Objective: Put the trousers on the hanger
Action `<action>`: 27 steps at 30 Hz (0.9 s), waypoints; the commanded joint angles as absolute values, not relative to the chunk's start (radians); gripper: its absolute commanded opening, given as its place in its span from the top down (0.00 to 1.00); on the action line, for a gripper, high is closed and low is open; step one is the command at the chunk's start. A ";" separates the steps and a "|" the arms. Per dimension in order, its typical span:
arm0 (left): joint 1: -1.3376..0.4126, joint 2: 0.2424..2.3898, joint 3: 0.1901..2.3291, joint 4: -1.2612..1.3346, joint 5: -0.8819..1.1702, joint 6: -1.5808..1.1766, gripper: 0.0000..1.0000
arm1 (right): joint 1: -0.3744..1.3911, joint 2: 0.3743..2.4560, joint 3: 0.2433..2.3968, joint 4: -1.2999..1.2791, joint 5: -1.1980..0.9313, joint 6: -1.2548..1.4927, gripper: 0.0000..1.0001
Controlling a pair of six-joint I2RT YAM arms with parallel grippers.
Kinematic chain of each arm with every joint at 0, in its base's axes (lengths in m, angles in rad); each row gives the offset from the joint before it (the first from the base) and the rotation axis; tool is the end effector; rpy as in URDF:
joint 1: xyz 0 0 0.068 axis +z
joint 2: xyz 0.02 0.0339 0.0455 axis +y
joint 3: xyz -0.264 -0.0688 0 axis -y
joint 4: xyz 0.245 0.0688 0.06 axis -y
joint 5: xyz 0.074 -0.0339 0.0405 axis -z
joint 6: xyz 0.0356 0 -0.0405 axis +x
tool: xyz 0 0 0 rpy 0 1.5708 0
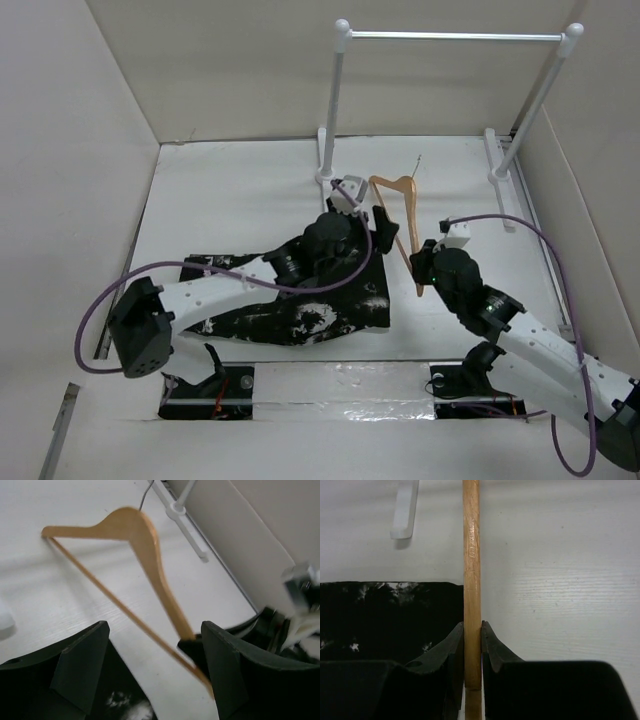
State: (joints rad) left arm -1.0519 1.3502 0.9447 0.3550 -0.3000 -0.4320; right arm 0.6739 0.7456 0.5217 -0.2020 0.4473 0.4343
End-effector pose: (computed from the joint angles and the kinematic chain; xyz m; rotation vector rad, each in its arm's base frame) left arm 0.1673 -0.2717 0.3241 0.2822 1.6718 -0.8912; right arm 0.1463 0.0971 0.2529 0.0505 1.9625 0.2829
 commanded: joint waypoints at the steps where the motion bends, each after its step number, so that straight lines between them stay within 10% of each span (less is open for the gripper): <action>1: -1.049 1.486 1.116 0.272 -0.276 -0.448 0.28 | 0.756 0.738 0.499 -0.189 0.555 0.535 1.00; 21: -1.049 2.003 1.695 -0.011 -0.512 -0.439 0.30 | 0.859 0.735 0.433 -0.188 0.608 0.569 1.00; 27: -1.049 2.051 1.744 -0.025 -0.520 -0.425 0.64 | 0.859 0.749 0.443 -0.219 0.591 0.571 1.00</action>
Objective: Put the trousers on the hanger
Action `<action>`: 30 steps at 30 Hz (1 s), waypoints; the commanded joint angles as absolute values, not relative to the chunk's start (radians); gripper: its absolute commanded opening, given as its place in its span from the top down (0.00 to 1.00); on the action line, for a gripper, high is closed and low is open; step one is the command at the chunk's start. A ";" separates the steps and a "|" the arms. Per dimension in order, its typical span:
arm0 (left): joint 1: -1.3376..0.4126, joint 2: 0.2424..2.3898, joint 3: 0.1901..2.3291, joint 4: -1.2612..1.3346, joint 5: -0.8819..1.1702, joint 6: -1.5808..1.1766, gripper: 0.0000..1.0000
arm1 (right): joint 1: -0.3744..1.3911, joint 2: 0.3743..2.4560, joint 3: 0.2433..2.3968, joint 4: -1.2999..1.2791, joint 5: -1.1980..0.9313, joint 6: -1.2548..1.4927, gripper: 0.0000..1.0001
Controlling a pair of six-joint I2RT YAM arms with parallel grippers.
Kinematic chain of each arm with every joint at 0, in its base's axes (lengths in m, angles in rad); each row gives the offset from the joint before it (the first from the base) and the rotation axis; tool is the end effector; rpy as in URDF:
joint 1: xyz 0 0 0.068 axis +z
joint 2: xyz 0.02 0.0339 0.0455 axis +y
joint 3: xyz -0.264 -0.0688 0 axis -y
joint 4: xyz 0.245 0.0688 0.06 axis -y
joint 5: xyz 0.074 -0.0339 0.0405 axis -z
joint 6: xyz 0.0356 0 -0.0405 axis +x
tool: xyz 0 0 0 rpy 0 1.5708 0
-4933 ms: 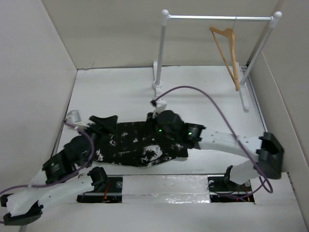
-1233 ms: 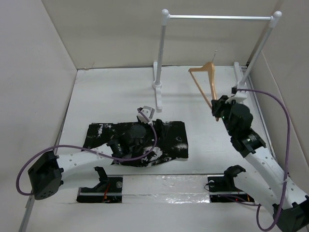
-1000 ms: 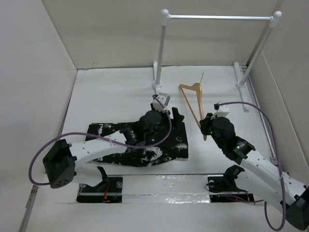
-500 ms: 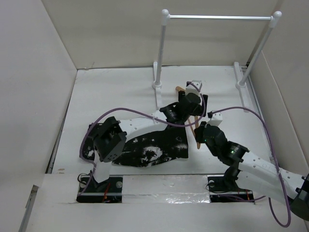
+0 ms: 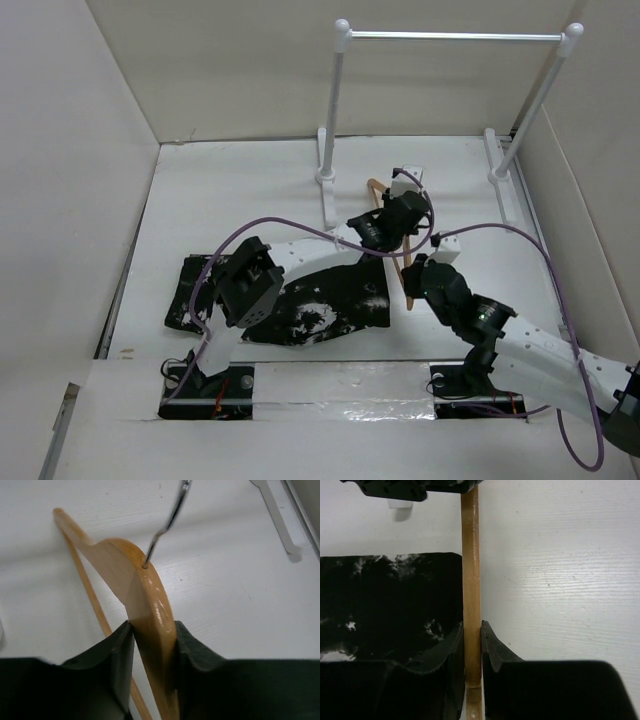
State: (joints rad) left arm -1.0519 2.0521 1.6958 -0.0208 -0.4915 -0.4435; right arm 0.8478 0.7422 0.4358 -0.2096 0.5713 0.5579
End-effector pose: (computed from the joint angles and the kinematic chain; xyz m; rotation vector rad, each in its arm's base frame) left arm 0.2580 -0.4178 0.2795 0.2615 1.9197 -0.5312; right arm 0.1253 0.1129 0.2240 0.0492 2.0110 0.3022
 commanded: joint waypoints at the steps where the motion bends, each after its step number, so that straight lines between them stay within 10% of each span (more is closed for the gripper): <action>1: -1.049 2.049 1.744 -0.025 -0.519 -0.425 0.74 | 0.870 0.746 0.443 -0.225 0.592 0.587 1.00; 3: -1.049 2.042 1.721 -0.022 -0.537 -0.429 0.99 | 0.870 0.733 0.439 -0.236 0.592 0.601 0.99; 10: -1.060 1.832 1.447 0.199 -0.491 -0.506 1.00 | 0.879 0.625 0.440 -0.261 0.552 0.598 0.40; 17: -1.081 1.645 1.088 0.491 -0.396 -0.650 1.00 | 0.879 0.480 0.593 -0.469 0.497 0.555 0.18; 20: -1.108 1.621 1.025 0.564 -0.417 -0.708 1.00 | 0.879 0.453 0.597 -0.453 0.439 0.528 0.30; 22: -1.120 1.617 0.950 0.654 -0.425 -0.750 1.00 | 0.870 0.471 0.577 -0.402 0.390 0.512 0.76; 24: -1.129 1.624 0.889 0.713 -0.405 -0.819 1.00 | 0.861 0.511 0.560 -0.382 0.371 0.518 0.95; 30: -1.181 1.669 0.784 0.831 -0.550 -0.913 1.00 | 0.778 0.632 0.477 -0.197 0.273 0.503 1.00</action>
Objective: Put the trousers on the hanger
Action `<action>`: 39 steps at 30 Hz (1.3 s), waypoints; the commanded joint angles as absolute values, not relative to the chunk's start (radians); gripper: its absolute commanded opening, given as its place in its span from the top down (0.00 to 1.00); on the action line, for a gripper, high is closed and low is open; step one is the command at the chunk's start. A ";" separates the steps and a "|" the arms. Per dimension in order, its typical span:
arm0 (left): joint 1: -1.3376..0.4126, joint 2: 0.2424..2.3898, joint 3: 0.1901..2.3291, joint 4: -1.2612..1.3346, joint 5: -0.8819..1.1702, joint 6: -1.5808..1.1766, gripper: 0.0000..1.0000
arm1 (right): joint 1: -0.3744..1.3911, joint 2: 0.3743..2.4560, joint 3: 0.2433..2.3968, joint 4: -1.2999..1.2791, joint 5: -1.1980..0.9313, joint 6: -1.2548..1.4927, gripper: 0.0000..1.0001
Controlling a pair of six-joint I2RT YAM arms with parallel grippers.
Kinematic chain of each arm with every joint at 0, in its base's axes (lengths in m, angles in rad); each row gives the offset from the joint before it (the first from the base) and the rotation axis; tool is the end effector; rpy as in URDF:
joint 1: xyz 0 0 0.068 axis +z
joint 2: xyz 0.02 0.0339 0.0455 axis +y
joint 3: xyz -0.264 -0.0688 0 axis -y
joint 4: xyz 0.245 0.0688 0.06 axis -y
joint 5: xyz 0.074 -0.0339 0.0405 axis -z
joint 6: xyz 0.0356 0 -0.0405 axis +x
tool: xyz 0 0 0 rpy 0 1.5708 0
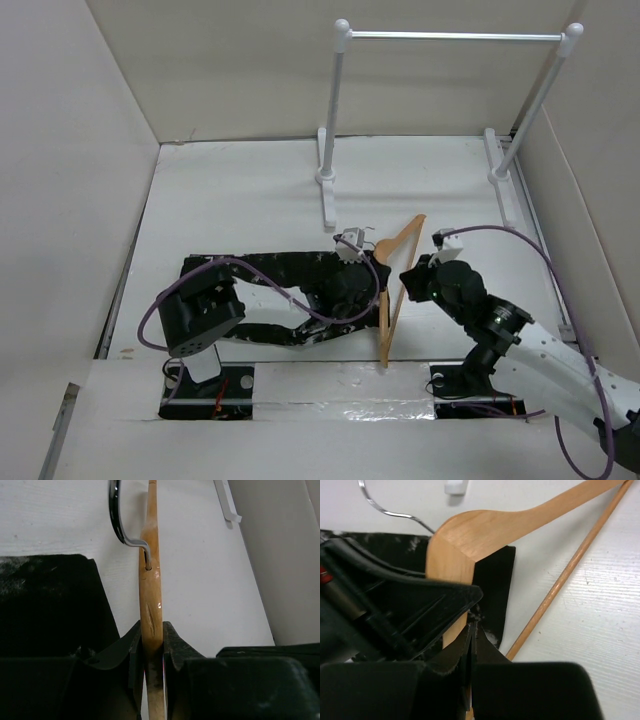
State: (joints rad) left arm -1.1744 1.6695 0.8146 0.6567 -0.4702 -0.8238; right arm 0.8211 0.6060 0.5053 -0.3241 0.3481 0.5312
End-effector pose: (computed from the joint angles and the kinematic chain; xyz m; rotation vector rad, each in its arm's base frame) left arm 0.1522 -0.3219 0.2099 -0.0344 1.8660 -1.0243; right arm 0.1116 0.1020 0.2546 -0.0642 2.0066 0.5319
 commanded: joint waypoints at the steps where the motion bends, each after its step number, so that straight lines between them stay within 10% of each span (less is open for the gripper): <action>1: -1.181 1.677 0.773 0.857 -0.563 -0.931 1.00 | 0.761 0.644 0.468 -0.177 0.241 0.499 1.00; 8: -1.190 1.701 0.716 0.882 -0.607 -0.959 1.00 | 0.571 0.860 0.413 0.059 0.000 0.448 0.73; 25: -1.190 1.712 0.649 0.904 -0.584 -0.939 1.00 | 0.512 1.308 0.348 0.428 -0.204 0.472 0.44; 30: -1.190 1.701 0.626 0.891 -0.609 -0.919 1.00 | 0.535 1.325 0.292 0.549 -0.273 0.512 0.63; 33: -1.190 1.674 0.614 0.879 -0.621 -0.888 1.00 | 0.535 1.274 0.278 0.537 -0.305 0.520 1.00; 39: -1.190 1.618 0.571 0.838 -0.640 -0.848 1.00 | 0.502 0.961 0.248 0.337 -0.236 0.526 1.00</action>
